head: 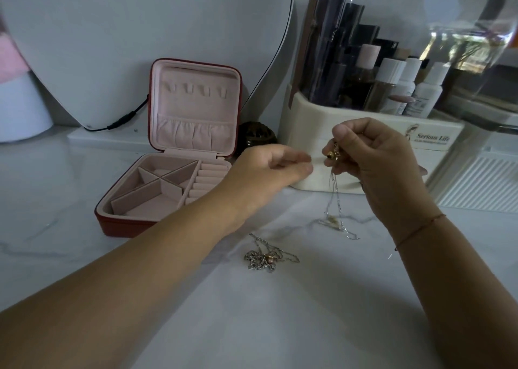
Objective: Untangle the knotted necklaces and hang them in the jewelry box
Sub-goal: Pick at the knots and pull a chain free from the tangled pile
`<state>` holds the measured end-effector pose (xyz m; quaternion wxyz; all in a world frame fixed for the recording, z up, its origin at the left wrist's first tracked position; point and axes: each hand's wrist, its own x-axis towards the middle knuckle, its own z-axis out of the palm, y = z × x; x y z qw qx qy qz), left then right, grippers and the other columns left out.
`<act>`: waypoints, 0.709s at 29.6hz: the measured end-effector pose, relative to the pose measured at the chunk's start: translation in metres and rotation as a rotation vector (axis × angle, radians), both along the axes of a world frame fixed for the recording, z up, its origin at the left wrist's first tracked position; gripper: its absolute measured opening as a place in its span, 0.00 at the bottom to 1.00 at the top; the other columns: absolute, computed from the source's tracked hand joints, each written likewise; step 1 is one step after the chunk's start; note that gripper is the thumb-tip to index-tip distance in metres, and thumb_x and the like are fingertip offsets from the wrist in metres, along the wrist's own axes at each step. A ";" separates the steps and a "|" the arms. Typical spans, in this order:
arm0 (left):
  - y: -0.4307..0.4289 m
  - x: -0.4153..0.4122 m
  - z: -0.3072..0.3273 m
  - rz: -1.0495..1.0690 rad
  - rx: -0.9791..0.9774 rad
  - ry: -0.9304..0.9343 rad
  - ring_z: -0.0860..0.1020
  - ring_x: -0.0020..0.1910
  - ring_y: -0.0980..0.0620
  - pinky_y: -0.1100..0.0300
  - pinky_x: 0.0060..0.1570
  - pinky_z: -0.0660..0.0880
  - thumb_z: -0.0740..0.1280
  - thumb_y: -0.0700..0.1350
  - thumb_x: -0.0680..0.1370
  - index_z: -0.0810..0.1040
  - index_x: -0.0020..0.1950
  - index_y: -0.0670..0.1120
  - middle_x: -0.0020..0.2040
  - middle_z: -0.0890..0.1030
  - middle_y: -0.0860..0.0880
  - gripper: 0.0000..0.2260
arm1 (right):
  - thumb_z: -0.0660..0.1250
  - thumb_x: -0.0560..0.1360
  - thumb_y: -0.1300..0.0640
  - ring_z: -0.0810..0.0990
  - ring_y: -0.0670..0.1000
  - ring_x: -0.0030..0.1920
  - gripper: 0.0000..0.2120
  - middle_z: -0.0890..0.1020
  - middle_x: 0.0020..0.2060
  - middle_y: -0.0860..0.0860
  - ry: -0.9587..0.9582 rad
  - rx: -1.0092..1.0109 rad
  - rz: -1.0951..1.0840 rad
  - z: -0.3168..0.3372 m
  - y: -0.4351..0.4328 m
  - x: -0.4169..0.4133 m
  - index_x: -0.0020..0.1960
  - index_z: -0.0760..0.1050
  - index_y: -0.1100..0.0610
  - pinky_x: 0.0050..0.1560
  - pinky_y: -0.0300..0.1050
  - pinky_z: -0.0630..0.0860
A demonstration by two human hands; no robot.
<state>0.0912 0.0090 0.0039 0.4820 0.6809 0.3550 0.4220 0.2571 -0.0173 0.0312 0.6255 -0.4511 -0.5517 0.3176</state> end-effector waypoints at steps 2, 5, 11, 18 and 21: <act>-0.003 0.003 -0.001 -0.071 -0.101 -0.051 0.81 0.52 0.59 0.68 0.51 0.74 0.69 0.45 0.75 0.81 0.57 0.47 0.50 0.85 0.51 0.11 | 0.69 0.69 0.53 0.80 0.50 0.33 0.09 0.83 0.33 0.53 -0.008 0.004 0.046 -0.001 0.000 -0.001 0.43 0.76 0.59 0.34 0.39 0.77; -0.006 0.006 0.000 -0.145 -0.186 -0.087 0.82 0.52 0.54 0.56 0.60 0.74 0.69 0.45 0.75 0.81 0.57 0.45 0.49 0.85 0.49 0.12 | 0.70 0.69 0.52 0.80 0.49 0.36 0.11 0.83 0.34 0.53 -0.074 0.020 0.065 -0.003 0.000 -0.003 0.44 0.76 0.59 0.38 0.38 0.74; -0.011 0.011 0.000 -0.109 -0.207 -0.123 0.81 0.43 0.57 0.58 0.55 0.74 0.69 0.46 0.75 0.82 0.51 0.46 0.42 0.85 0.50 0.08 | 0.71 0.66 0.54 0.78 0.47 0.33 0.12 0.82 0.34 0.53 -0.052 -0.003 0.129 -0.006 0.000 -0.009 0.44 0.75 0.62 0.36 0.38 0.72; -0.008 0.009 -0.004 -0.005 -0.125 -0.182 0.81 0.39 0.58 0.69 0.43 0.76 0.62 0.46 0.80 0.83 0.50 0.45 0.39 0.85 0.50 0.10 | 0.71 0.66 0.56 0.78 0.50 0.35 0.10 0.82 0.34 0.55 -0.025 -0.112 0.124 -0.008 0.004 -0.003 0.43 0.76 0.62 0.34 0.38 0.74; -0.007 0.009 -0.005 0.058 -0.045 -0.177 0.81 0.38 0.59 0.73 0.38 0.72 0.66 0.44 0.78 0.84 0.48 0.46 0.38 0.85 0.49 0.07 | 0.70 0.70 0.61 0.77 0.50 0.35 0.05 0.82 0.34 0.54 -0.053 -0.179 0.141 -0.011 0.007 0.000 0.44 0.76 0.61 0.36 0.37 0.75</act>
